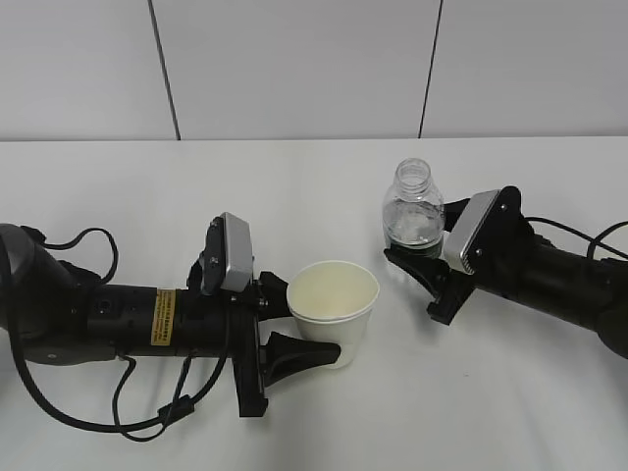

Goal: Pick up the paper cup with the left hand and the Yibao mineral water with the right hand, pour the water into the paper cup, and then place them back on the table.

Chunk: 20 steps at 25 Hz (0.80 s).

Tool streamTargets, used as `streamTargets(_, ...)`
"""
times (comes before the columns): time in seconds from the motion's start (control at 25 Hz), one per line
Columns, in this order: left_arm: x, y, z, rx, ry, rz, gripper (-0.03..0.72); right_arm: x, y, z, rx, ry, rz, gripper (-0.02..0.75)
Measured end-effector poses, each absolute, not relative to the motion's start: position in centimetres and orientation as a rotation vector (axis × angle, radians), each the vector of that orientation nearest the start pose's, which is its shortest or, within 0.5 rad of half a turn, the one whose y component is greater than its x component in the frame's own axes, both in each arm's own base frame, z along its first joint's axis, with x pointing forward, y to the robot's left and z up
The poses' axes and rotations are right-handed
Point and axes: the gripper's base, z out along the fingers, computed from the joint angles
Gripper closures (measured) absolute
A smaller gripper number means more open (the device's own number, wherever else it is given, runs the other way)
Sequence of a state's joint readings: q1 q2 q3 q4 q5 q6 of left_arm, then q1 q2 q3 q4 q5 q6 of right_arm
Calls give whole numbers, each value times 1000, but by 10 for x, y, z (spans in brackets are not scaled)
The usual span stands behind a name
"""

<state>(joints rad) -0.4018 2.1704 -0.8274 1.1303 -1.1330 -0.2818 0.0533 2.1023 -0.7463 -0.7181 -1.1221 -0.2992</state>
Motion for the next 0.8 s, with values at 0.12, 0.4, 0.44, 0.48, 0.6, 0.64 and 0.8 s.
streamTargets(0.12, 279, -200, 77, 1302, 1481, -960, 276, 340, 71, 98, -1009, 1464, 128, 272)
streamTargets(0.4, 278, -202, 77, 1307, 1477, -966, 276, 352, 72, 106, -1016, 1410, 96, 272)
streamTargets(0.44, 277, -203, 77, 1312, 1474, -969, 276, 354, 73, 108, -1020, 1400, 92, 272)
streamTargets(0.48, 275, -205, 77, 1319, 1468, -972, 276, 355, 73, 109, -1030, 1386, 91, 272)
streamTargets(0.6, 273, -211, 79, 1340, 1446, -978, 277, 358, 76, 112, -1067, 1350, 92, 272)
streamTargets(0.64, 274, -212, 79, 1341, 1438, -979, 277, 358, 76, 113, -1080, 1338, 93, 272)
streamTargets(0.8, 277, -213, 81, 1322, 1435, -970, 277, 359, 78, 114, -1134, 1292, 59, 272)
